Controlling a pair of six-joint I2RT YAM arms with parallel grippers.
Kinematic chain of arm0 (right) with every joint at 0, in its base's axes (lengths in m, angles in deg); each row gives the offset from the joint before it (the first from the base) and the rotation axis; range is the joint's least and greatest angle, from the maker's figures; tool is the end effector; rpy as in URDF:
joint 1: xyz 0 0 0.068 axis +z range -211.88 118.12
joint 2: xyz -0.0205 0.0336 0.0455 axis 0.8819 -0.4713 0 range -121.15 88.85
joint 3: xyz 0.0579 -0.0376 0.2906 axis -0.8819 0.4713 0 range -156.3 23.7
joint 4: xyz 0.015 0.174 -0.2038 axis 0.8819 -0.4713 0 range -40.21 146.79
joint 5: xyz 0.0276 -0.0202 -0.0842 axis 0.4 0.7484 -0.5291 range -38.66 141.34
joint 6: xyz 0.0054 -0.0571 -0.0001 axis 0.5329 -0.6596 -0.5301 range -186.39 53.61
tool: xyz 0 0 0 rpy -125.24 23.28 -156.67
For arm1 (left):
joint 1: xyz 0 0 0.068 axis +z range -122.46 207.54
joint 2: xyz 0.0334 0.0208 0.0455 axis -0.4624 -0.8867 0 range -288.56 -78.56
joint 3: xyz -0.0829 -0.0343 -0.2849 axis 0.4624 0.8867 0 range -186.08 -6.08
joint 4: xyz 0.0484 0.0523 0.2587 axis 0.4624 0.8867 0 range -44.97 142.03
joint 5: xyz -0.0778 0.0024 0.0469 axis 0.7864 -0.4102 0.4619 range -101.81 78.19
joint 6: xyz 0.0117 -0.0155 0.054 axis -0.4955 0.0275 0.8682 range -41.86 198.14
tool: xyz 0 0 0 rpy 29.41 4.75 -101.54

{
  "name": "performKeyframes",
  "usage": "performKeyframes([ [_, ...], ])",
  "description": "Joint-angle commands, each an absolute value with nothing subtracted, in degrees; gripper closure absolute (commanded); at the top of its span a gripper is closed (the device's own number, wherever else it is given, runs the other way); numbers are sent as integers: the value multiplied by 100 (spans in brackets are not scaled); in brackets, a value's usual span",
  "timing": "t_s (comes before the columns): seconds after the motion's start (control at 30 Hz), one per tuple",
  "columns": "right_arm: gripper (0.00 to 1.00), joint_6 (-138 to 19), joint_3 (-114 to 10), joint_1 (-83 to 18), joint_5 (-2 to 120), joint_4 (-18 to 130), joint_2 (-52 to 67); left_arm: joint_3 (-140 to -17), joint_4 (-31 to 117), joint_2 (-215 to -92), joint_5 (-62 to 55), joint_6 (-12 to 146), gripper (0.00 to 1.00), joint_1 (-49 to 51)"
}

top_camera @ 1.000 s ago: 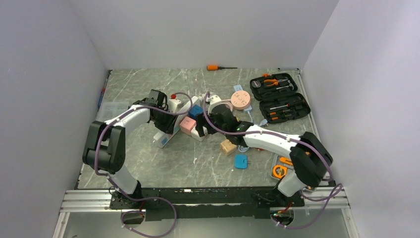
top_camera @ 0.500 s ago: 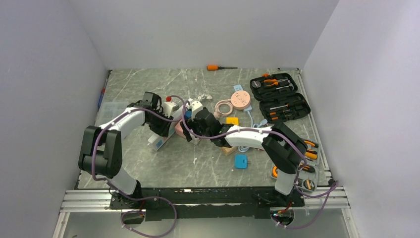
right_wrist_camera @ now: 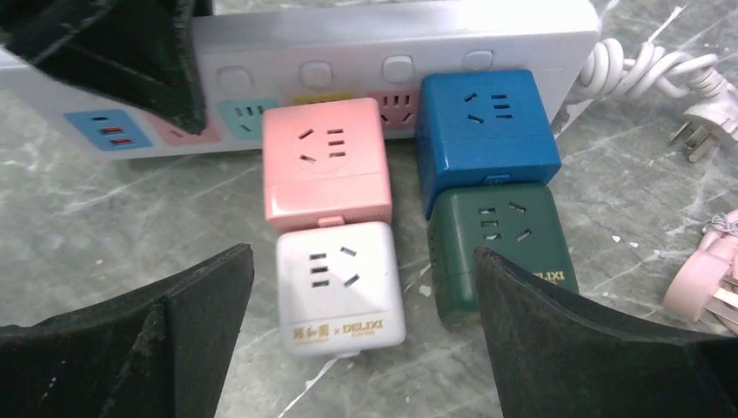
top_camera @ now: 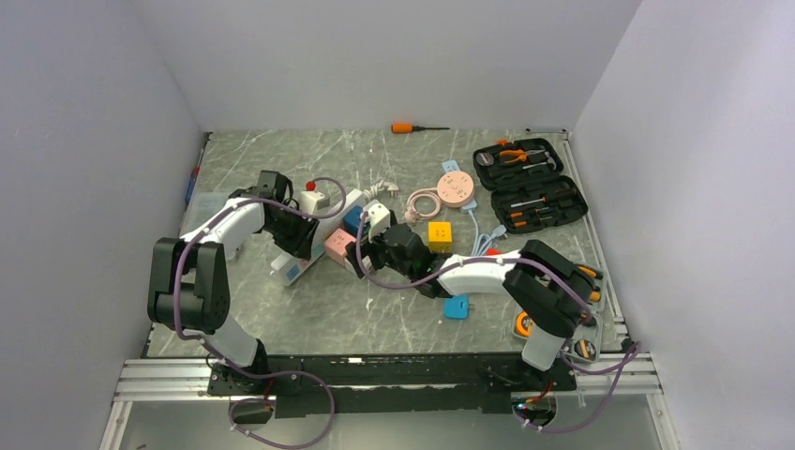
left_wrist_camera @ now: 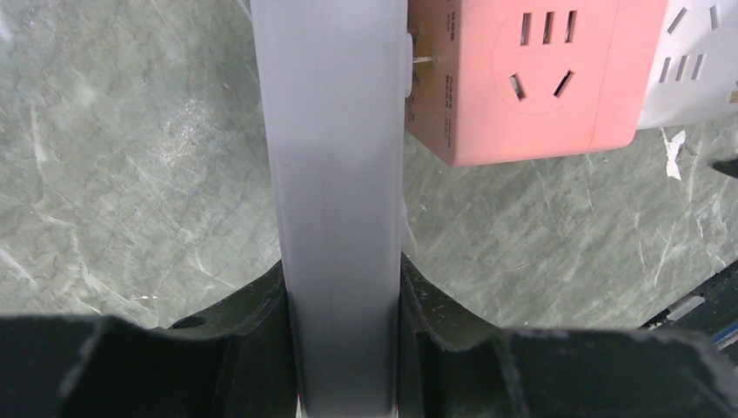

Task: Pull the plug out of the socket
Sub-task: Remove the plug from the socket.

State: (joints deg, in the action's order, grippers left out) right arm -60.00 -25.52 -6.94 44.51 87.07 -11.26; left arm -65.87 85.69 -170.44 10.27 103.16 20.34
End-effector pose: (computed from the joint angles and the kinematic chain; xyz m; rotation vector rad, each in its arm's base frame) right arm 0.2243 0.3114 0.2014 -0.7368 1.8323 0.5953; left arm 0.3040 -0.0538 0.2142 0.8412 2.6195 -0.4657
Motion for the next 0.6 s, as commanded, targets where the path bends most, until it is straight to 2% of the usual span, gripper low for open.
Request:
performKeyframes([
  [0.0,3,-6040,-2301,-496,4247,9136,-412,-6883,8801,-16958,1652,10489,88,2095],
  [0.17,3,-6154,-2671,-377,4301,8706,-472,-6739,8682,-16925,1638,10469,87,2095],
  [0.33,5,-6262,-3411,-371,4686,8295,-1200,-6436,8288,-16735,1224,10470,88,2086],
  [0.57,5,-6522,-3930,-394,4639,8147,-1972,-6342,8118,-16555,1048,10520,91,2078],
])
